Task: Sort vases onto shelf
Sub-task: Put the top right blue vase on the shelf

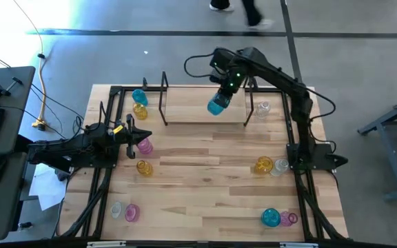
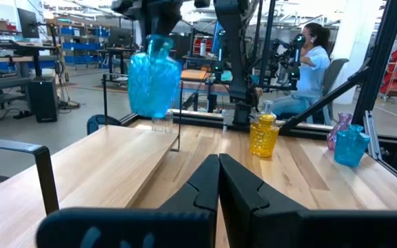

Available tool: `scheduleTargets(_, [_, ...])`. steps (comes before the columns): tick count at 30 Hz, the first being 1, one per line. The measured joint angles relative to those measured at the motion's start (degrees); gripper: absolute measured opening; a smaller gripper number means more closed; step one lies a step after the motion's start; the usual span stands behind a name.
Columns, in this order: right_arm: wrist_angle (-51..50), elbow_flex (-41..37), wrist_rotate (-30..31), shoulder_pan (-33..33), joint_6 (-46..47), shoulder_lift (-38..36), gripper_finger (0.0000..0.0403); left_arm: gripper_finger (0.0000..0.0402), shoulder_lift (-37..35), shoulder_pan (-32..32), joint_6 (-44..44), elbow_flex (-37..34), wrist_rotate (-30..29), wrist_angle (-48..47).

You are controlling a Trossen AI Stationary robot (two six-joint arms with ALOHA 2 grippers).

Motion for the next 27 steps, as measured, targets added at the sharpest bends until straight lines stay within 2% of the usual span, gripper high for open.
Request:
scheduleTargets(5, [-0.07,-0.17,-0.35,-1.54,-14.62,1.74,0.0016,0.0000,0.00,0.02,0.02,0.00,-0.02,-0.04])
scheduleTargets(10, [-0.07,-0.17,1.46,-3.09,-22.99,1.84,0.0016,0.0000,0.01,0.00,0.02,0.00,-0.01,-0.01])
scheduleTargets(15, [0.17,-1.12,1.79,-4.34,-27.41,1.75,0.0016,0.0000,0.00,0.00,0.02,0.00,-0.02,0.00])
scheduleTargets(27, [0.03,-14.84,7.18,-4.07,-34.13,1.84,0.0016,0.0000,0.00,0.00,0.04,0.00,-0.02,-0.01])
